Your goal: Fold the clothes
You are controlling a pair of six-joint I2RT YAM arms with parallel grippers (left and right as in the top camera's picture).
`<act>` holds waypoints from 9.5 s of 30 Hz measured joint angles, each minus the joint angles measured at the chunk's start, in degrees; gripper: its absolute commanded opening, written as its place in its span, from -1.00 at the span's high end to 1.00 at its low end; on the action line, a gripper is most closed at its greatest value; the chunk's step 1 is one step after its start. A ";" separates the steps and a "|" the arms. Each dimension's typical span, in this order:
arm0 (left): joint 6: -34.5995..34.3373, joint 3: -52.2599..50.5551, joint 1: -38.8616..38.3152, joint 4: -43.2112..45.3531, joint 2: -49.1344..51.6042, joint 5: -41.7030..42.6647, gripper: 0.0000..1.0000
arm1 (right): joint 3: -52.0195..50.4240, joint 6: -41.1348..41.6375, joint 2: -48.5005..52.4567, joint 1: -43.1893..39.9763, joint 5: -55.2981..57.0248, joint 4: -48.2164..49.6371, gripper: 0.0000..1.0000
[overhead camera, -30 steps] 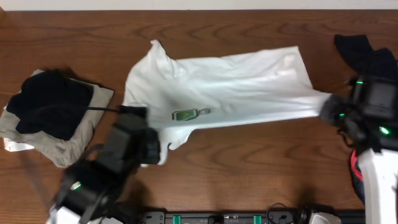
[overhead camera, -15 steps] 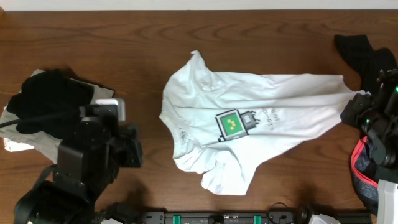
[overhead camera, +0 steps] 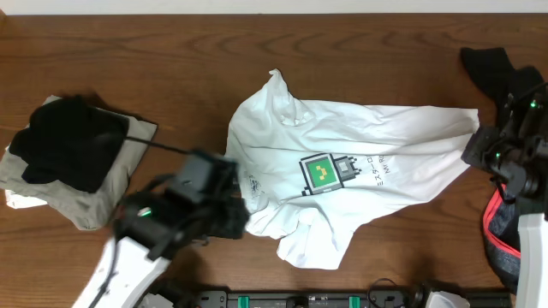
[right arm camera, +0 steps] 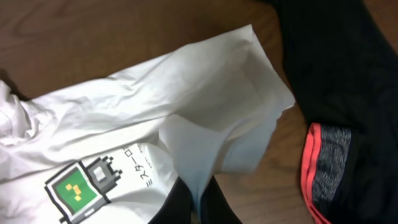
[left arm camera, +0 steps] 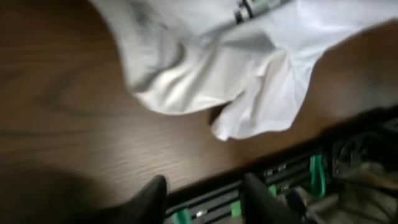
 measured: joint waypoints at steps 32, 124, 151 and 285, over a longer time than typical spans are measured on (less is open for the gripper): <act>-12.39 -6.71 -20.46 28.48 32.28 0.35 -0.58 | 0.00 -0.07 1.57 0.00 0.00 -0.04 0.97; 11.13 55.56 29.59 28.57 41.27 2.69 0.88 | 25.94 -3.04 28.41 2.99 -3.76 24.22 0.98; 22.38 34.05 27.80 -18.97 38.05 7.50 0.88 | 4.92 -2.58 26.23 0.81 10.91 -6.14 0.97; 10.67 6.88 27.08 27.74 40.19 7.48 -0.18 | -12.39 6.40 39.82 -1.81 3.65 27.47 0.78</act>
